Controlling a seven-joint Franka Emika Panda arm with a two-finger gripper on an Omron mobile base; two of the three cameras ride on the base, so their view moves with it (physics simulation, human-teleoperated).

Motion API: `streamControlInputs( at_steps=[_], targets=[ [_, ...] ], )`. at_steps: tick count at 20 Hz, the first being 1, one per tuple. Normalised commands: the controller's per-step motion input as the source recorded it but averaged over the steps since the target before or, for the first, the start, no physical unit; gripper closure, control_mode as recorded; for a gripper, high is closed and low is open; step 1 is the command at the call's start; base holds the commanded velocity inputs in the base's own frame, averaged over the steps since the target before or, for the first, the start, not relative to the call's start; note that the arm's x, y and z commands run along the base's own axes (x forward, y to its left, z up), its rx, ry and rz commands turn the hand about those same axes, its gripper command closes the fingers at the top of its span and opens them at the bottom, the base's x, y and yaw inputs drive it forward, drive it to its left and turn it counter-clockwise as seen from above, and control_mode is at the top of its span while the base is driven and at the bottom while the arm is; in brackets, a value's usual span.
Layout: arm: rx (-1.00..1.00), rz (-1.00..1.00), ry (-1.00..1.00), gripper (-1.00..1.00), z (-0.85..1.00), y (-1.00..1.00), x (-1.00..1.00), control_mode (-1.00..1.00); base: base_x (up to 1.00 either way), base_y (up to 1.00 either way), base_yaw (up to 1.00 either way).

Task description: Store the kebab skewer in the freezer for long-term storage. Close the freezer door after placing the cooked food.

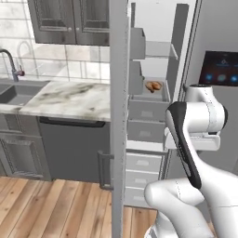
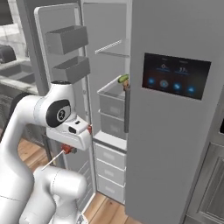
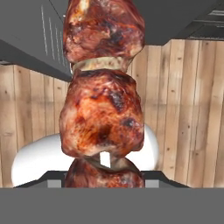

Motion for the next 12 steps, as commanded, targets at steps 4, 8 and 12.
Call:
streamControlInputs(
  at_steps=[4,8,12],
  targets=[
    [0.0,0.0,0.0,1.0,0.0,0.0,0.0,1.0,0.14,-0.33,0.09],
    [0.0,0.0,0.0,1.0,0.0,0.0,0.0,1.0,0.16,-0.28,0.08],
    [0.0,0.0,0.0,1.0,0.0,0.0,0.0,1.0,0.26,-0.32,0.07]
  ],
)
